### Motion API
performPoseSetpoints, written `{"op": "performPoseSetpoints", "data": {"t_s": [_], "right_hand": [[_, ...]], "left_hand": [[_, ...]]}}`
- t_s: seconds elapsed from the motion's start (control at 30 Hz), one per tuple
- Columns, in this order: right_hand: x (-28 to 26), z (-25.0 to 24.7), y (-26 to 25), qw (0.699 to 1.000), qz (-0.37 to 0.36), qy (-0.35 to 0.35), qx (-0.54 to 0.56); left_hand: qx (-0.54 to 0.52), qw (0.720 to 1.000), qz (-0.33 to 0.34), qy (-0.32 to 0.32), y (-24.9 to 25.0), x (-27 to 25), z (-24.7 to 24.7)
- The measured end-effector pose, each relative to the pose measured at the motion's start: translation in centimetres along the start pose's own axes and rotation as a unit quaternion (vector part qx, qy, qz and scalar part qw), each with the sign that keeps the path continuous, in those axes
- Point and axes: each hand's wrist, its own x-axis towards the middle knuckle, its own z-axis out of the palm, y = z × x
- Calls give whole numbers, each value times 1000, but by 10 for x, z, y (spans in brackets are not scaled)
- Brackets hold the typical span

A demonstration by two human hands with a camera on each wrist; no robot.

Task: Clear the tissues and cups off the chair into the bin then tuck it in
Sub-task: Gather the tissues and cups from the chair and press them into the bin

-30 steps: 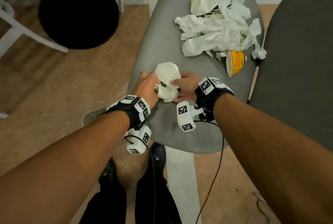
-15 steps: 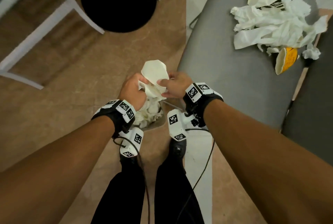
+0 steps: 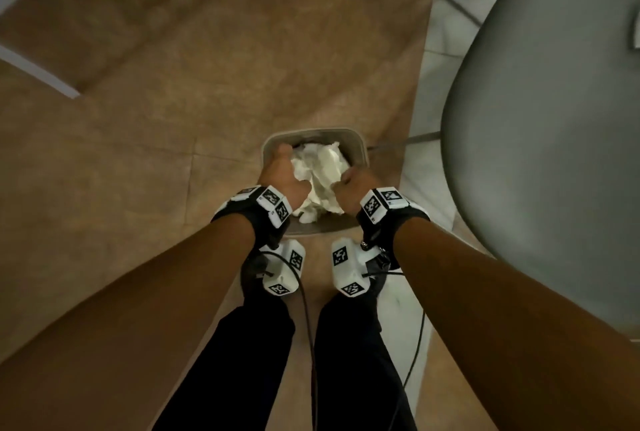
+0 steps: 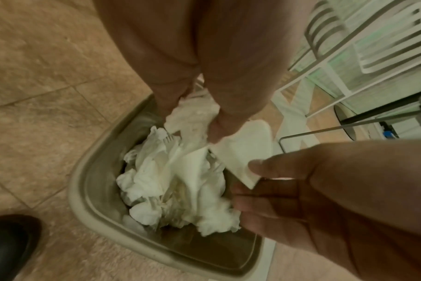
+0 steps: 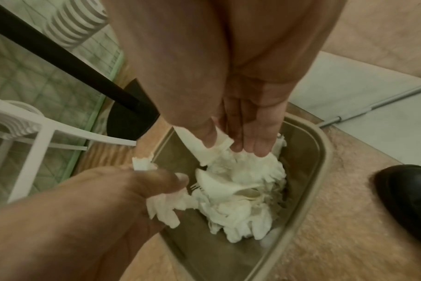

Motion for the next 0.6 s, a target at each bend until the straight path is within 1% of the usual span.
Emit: {"op": "performPoseSetpoints", "data": {"t_s": [0.1, 0.17, 0.3, 0.37, 0.47, 0.6], "right_hand": [[0, 1, 8, 999, 3, -21, -30], [-9, -2, 6, 999, -8, -30, -40], [-32, -17, -15, 999, -20, -43, -5], [-48, -29, -29, 999, -17, -42, 24], [-73, -48, -42, 998, -37, -31, 35], [-117, -80, -44, 996, -63, -20, 67]], "left_hand": [[0, 1000, -20, -22, -8, 3, 5], [-5, 999, -24, -25, -8, -1, 1], [-15, 999, -41, -32, 11, -12, -21], [-4, 999, -31, -39, 26, -21, -34], [37, 999, 6, -30, 53, -38, -50], [103, 993, 56, -27, 105, -65, -68]]}}
